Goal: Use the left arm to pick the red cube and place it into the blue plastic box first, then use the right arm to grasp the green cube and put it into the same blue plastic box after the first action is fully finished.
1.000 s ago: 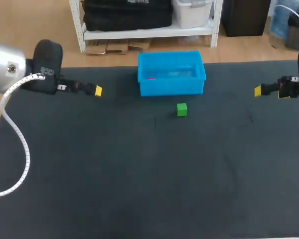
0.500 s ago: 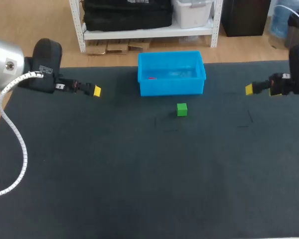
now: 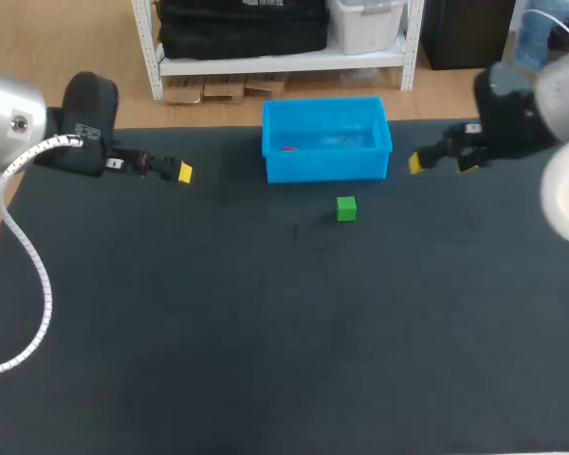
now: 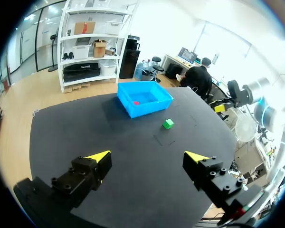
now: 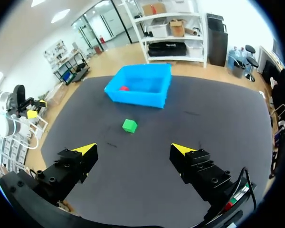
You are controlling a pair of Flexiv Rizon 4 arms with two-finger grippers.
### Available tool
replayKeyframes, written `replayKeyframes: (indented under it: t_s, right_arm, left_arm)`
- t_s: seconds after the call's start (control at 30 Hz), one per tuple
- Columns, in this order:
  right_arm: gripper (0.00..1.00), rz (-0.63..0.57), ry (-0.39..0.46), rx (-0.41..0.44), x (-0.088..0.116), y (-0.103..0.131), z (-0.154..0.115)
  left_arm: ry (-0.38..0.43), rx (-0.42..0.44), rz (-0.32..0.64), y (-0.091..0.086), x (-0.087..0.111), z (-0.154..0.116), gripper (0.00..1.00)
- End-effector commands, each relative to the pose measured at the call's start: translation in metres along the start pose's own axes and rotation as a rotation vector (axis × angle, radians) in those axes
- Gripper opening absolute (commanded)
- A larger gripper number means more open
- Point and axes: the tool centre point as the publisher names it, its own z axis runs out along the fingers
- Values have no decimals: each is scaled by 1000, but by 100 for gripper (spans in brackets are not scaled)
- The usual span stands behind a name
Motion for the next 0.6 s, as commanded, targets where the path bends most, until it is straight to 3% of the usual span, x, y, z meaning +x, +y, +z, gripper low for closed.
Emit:
replayKeyframes:
  t_s: [0.03,0.4,0.6]
  right_arm:
    - [100,-7,42,116,-13,16,32]
    - [100,-47,153,231,-12,35,74]
    - [100,-57,145,247,-13,35,85]
  left_arm:
    - [-4,7,2,2,1,-1,100]
    - [-4,7,2,2,1,-1,100]
    - [-4,7,2,2,1,-1,100]
